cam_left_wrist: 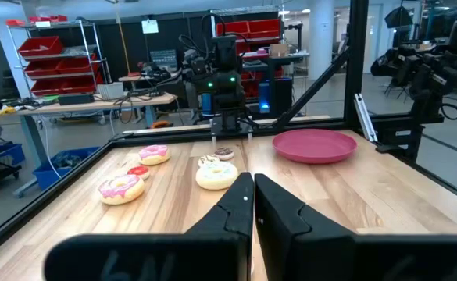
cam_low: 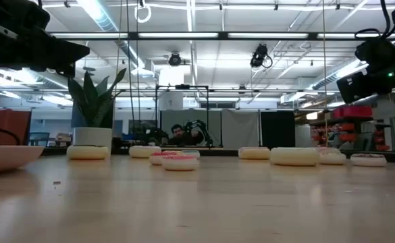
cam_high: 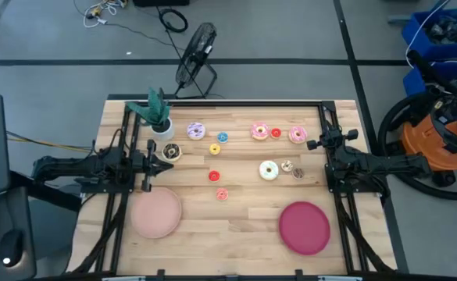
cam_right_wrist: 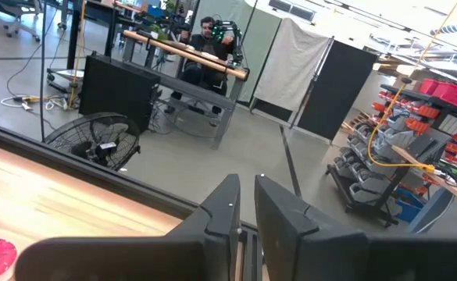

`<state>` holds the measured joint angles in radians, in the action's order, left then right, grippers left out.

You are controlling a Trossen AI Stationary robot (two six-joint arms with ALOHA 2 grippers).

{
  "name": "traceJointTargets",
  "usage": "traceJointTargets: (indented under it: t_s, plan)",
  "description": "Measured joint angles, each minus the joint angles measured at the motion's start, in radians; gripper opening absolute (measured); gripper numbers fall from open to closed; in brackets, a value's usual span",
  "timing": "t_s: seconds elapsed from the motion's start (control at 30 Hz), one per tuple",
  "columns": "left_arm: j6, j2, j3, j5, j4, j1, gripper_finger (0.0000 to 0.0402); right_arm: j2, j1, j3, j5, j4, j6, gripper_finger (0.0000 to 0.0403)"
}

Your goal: Pick & Place donuts

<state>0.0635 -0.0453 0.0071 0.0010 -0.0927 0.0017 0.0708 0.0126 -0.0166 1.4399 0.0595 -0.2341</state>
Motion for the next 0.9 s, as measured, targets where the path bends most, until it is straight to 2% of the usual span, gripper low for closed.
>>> traceJointTargets:
  t_s: [0.53, 0.63, 0.7, 0.8, 0.9]
  plan:
    - [0.000, 0.000, 0.000, 0.000, 0.000, 0.000, 0.0018, 0.000, 0.000, 0.000, -0.010, -0.002, 0.014, 0.0050]
    - [0.000, 0.000, 0.000, 0.000, 0.000, 0.000, 0.0018, 0.000, 0.002, 0.000, -0.154, -0.048, 0.321, 0.0050]
    - [0.000, 0.000, 0.000, 0.000, 0.000, 0.000, 0.0018, 0.000, 0.000, 0.000, -0.261, -0.077, 0.445, 0.0050]
    - [0.000, 0.000, 0.000, 0.000, 0.000, 0.000, 0.0018, 0.004, 0.004, 0.000, -0.494, -0.103, 0.399, 0.0050]
    - [0.000, 0.000, 0.000, 0.000, 0.000, 0.000, 0.0018, 0.008, 0.009, 0.000, -0.850, -0.127, 0.308, 0.0050]
